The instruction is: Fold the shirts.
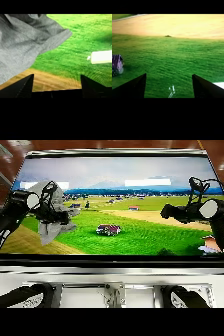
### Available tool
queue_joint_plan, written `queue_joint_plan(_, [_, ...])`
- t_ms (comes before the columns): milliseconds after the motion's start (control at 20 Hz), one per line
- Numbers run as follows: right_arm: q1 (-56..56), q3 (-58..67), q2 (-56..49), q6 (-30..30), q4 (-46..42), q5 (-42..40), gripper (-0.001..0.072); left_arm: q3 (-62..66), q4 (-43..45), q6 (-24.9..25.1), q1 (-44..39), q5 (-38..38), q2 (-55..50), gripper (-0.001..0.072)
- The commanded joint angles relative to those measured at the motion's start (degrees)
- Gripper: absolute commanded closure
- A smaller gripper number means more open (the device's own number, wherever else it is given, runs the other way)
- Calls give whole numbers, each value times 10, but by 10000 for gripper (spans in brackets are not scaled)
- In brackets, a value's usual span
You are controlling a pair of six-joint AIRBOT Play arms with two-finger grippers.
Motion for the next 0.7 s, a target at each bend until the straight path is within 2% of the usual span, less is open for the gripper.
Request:
queue_joint_plan(0, [0,0,0,0,-2,-32,15,0,14,-5,3,25,-16,-1])
queue_joint_plan(150, [0,0,-1,0,-2,-57,15,36,44,-64,66,87,-45,-6])
queue_joint_plan(250, [0,0,-1,0,-1,-63,15,91,33,-84,140,90,-91,-7])
queue_joint_plan(450, [0,0,-1,0,-1,-65,16,170,-107,-85,264,88,-205,-9])
queue_joint_plan(650, [0,0,-1,0,-1,-65,16,193,-127,-68,292,97,-292,-12])
